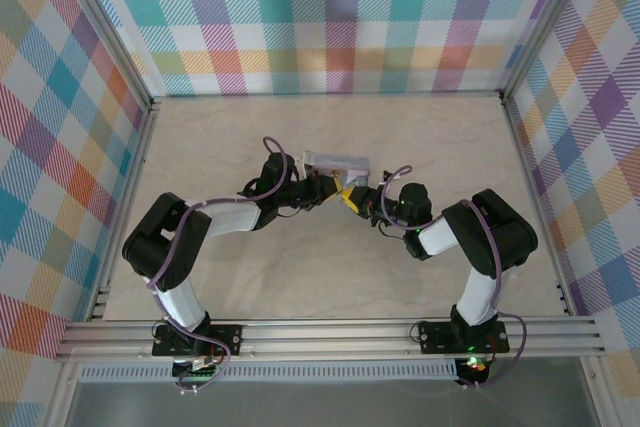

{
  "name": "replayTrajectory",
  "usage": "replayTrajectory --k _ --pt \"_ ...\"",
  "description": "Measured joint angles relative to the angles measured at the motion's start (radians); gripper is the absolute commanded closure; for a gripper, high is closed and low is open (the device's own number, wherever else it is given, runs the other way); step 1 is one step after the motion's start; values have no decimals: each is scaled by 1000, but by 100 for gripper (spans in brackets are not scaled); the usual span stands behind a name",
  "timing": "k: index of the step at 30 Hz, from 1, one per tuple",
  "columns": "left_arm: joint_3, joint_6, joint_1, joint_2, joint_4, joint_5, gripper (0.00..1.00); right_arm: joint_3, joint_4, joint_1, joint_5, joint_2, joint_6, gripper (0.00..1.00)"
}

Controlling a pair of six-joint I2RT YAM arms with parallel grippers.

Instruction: Unlock a padlock with a key

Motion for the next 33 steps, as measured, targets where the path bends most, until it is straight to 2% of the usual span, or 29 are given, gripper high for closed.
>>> replayTrajectory --k 3,8,12,17,24,28,33 --pt "-6 19 -19 -3 -35 -2 100 -42 16 4 14 0 -8 74" --pt "-6 39 -47 -3 -91 -2 100 -113 14 4 25 -22 -34 69" --pt "-6 48 -66 -3 -98 23 100 -164 -60 2 54 -109 -77 68" --pt "-6 56 -73 -3 -111 37 100 -185 -344 0 90 -352 -180 67" --pt "-6 57 -73 -3 -124 37 100 -81 -942 0 164 -725 -396 67" --pt "-6 57 -74 -3 -140 36 100 -29 -1169 1 205 -816 -499 68" --pt "-6 57 -77 -3 -142 32 100 -21 -1345 13 249 -852 -600 68"
